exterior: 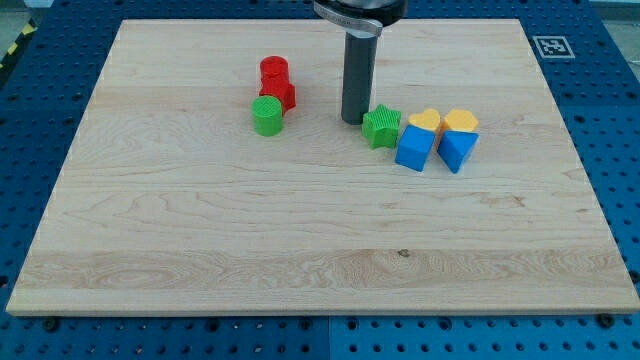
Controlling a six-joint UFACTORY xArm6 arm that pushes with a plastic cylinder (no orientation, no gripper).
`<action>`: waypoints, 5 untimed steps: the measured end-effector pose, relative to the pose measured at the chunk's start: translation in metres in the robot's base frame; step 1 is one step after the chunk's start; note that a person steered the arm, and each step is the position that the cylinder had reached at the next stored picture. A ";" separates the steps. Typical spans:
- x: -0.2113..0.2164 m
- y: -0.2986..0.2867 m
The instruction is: Move the green star closer to the blue cube
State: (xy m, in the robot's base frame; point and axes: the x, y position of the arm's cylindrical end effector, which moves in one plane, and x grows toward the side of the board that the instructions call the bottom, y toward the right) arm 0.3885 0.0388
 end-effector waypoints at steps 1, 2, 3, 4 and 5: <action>0.001 0.014; 0.002 0.022; 0.002 0.022; 0.002 0.022; 0.019 0.013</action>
